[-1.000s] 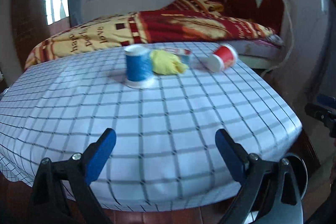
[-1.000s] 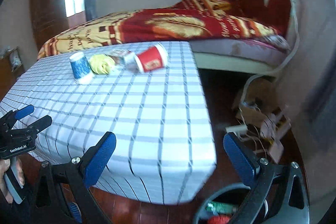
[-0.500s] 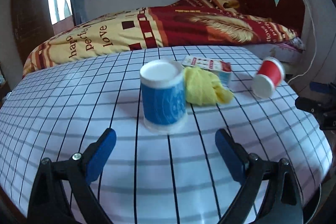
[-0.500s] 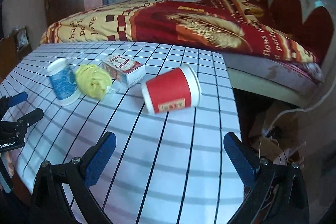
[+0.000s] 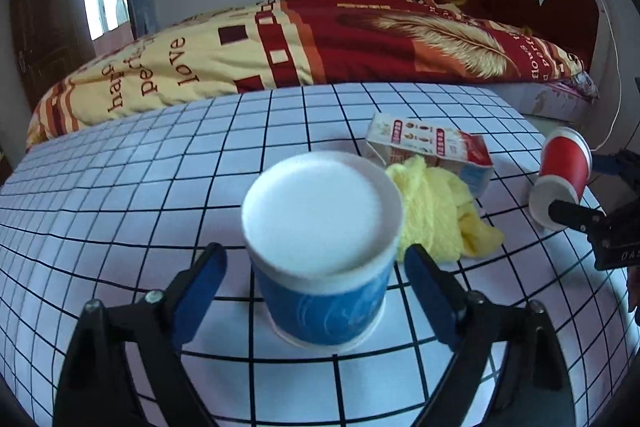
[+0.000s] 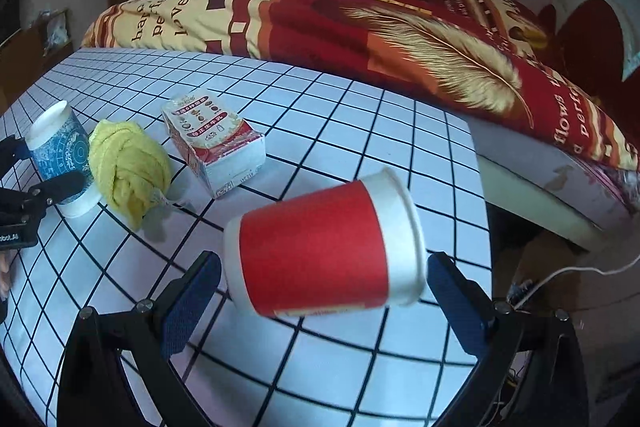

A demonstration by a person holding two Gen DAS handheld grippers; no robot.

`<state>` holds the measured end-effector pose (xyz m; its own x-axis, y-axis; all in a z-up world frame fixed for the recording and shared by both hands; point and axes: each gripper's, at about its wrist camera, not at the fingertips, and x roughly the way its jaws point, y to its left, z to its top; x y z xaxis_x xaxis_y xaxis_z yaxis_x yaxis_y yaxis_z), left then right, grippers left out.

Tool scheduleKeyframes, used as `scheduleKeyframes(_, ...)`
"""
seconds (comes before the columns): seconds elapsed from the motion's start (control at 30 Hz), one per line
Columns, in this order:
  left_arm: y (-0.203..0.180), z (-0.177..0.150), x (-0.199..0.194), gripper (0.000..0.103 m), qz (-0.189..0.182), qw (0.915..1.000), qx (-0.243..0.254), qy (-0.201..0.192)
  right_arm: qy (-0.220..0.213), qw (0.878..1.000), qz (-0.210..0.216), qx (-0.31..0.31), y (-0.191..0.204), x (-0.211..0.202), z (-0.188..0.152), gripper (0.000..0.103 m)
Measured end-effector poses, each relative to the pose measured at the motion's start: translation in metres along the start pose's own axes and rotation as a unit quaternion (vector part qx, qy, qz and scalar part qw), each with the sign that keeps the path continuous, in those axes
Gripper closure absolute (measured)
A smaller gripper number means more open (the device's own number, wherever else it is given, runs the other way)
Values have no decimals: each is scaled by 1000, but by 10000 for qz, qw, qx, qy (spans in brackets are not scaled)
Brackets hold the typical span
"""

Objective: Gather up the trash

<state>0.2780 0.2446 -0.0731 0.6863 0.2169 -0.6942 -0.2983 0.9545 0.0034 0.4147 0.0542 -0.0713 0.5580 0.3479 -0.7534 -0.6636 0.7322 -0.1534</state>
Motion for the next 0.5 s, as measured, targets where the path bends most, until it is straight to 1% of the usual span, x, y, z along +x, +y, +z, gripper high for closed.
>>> scheduleKeyframes(0.03, 2, 1, 1, 26, -48, 10000, -41, 23, -7, 10000, -11, 2, 0, -1, 0, 0)
scheduleKeyframes(0.07, 5, 2, 2, 46, -156, 9998, -85, 33, -19, 10000, -4, 16, 1, -2, 0, 6)
scheduleKeyframes(0.1, 8, 2, 1, 45, -216, 9997, -120, 47, 1, 10000, 20, 44, 2, -2, -1, 17)
scheduleKeyframes(0.2, 14, -1, -7, 48, -306, 9994, -158, 26, 17, 10000, -2, 74, 7, -5, -6, 17)
scheduleKeyframes(0.3, 13, -6, -21, 50, -298, 9995, -38, -130, -46, 9998, -10, 172, 9, -12, -10, 17)
scheduleKeyframes(0.5, 1, -16, -53, 50, -371, 9985, 223, -341, -368, 9983, 19, 459, 14, -54, -22, 17)
